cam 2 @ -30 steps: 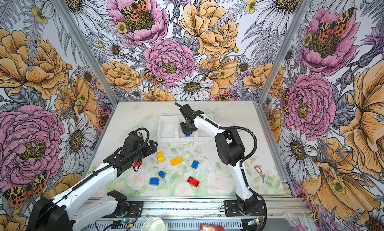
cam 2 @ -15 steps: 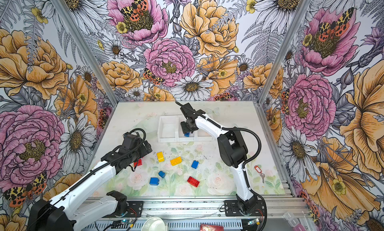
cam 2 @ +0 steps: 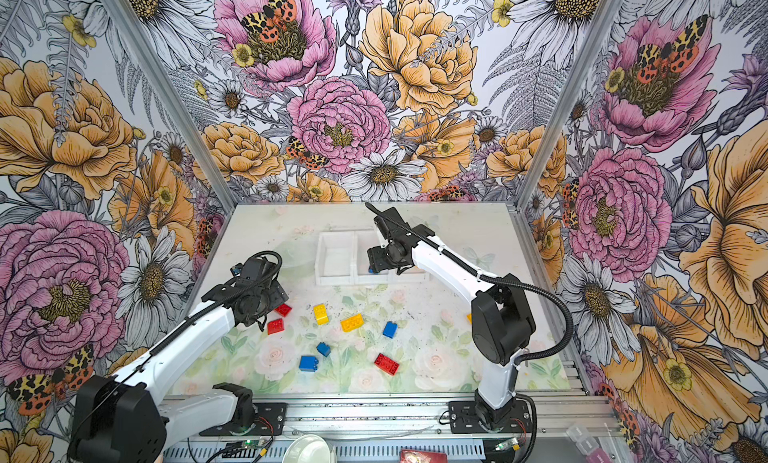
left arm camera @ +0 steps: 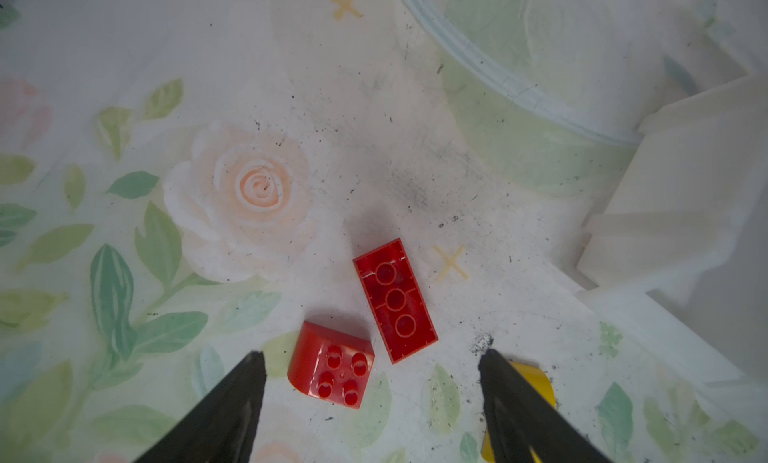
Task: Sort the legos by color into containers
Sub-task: 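Lower the left gripper over the red bricks and grasp the long red brick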
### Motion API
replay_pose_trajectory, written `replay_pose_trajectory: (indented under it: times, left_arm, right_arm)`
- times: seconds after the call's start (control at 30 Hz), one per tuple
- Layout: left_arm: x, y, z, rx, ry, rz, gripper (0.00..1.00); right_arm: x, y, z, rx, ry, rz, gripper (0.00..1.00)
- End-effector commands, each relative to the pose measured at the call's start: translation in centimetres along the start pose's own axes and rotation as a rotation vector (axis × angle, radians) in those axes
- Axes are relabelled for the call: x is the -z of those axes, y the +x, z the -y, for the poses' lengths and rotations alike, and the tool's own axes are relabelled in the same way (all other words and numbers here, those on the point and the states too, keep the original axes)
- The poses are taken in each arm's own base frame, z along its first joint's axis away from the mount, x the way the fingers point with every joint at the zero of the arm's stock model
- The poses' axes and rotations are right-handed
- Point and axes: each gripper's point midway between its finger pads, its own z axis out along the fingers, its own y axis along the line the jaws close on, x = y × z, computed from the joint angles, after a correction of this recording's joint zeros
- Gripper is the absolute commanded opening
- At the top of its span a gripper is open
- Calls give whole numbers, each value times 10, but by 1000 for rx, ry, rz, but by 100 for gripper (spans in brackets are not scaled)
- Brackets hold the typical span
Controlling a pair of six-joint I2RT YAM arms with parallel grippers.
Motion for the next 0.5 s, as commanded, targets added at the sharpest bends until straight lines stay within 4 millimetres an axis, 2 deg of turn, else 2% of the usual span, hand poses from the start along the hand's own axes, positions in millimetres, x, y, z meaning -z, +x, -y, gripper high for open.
replay_pose_trajectory:
  times: [0.0,0.23,0.47]
  left_arm:
    - [-3,-11,7,31,-6,5,80]
    - [-27,-10,16,49,10,-37,78]
    - [-41,-7,24,57,26,-58,77]
  right_arm:
    - [12,2,-6,-14,-22,16,71]
    - [16,8,-4,-18,-15,17,72]
    - [16,12,-1,-19,-10,11,73]
